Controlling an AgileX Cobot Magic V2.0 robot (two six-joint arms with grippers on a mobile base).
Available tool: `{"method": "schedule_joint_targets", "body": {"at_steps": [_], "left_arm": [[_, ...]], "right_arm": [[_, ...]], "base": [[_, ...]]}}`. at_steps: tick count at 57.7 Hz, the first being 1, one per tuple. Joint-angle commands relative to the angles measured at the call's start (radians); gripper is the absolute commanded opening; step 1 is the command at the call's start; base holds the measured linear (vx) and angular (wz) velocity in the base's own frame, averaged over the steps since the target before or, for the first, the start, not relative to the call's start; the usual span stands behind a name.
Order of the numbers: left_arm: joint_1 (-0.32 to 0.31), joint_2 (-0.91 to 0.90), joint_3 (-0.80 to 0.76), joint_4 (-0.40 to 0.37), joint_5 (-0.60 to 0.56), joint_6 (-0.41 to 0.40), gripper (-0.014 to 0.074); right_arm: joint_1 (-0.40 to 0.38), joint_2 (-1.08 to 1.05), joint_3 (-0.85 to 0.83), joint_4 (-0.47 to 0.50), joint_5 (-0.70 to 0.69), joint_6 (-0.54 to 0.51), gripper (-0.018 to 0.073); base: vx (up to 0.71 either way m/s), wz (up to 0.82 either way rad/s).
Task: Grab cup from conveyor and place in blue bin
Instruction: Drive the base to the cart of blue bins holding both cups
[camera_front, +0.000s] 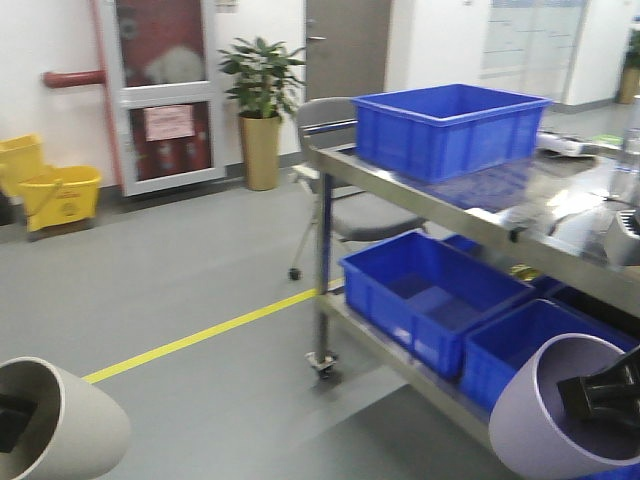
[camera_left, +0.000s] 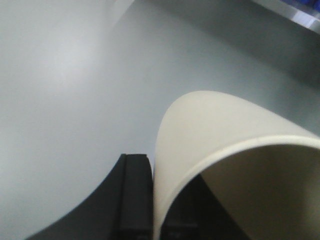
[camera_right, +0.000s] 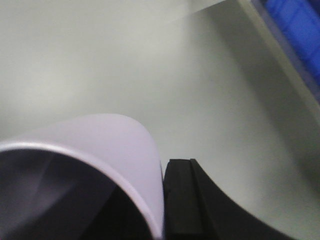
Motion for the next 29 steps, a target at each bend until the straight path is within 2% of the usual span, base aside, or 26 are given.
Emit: {"method": "schedule_joint_targets", "body": {"at_steps": [1,29], "left_arm": [[0.000,-0.019,-0.033,-0.025,-0.058,-0.011,-0.0006],[0.000,-0.019,-0.033,-0.025,-0.058,-0.011,-0.0006]], "right_arm": [[-0.001,-0.017,-0.032,-0.007,-0.057,0.001,-0.0009],[-0.001,-0.017,-0.032,-0.007,-0.056,0.001,-0.0009]], "base": [[0.39,-0.52],[0.36,-0.76]]}}
